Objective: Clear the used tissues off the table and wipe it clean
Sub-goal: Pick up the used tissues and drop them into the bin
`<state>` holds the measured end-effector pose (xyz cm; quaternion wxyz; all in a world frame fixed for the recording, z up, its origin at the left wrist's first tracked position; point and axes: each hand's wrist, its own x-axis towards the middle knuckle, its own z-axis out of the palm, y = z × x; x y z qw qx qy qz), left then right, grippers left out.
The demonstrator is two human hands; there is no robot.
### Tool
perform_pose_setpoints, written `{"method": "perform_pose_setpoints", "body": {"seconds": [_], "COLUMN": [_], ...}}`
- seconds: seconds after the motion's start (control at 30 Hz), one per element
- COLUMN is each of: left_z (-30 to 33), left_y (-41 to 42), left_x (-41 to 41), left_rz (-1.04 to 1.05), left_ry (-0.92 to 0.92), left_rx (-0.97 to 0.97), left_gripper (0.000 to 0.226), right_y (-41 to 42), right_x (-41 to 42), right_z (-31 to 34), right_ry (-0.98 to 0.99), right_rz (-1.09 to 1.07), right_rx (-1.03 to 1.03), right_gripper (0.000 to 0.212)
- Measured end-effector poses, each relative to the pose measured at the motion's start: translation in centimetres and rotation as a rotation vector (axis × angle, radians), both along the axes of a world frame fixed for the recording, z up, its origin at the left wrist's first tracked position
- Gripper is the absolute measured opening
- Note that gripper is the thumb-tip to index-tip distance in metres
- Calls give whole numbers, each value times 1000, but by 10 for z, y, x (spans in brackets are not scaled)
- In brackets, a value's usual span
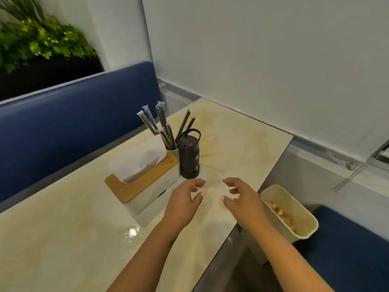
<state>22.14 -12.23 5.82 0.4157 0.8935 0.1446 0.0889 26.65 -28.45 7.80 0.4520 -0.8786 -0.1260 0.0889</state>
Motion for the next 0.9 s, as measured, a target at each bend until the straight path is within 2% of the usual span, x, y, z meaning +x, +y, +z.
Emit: {"method": "perform_pose_setpoints", "body": {"seconds": [0.4, 0.6, 0.9], "left_z": [-6, -13, -33], "left_y": [120, 174, 224], "left_x": [-164, -263, -397], "left_rz": [218, 375, 611], "left_ry": [-72, -45, 21], "left_rx": [-46, -29, -11], "left_gripper": [27, 28, 30], "right_y": [140, 207, 272], "right_x": [-125, -197, -295], "right_z": [-2, -9, -29], "right_ry": [-35, 18, 53], "right_rz": [280, 456, 704], "right_rx": [11, 62, 12], "right_gripper": [40, 39, 38]}}
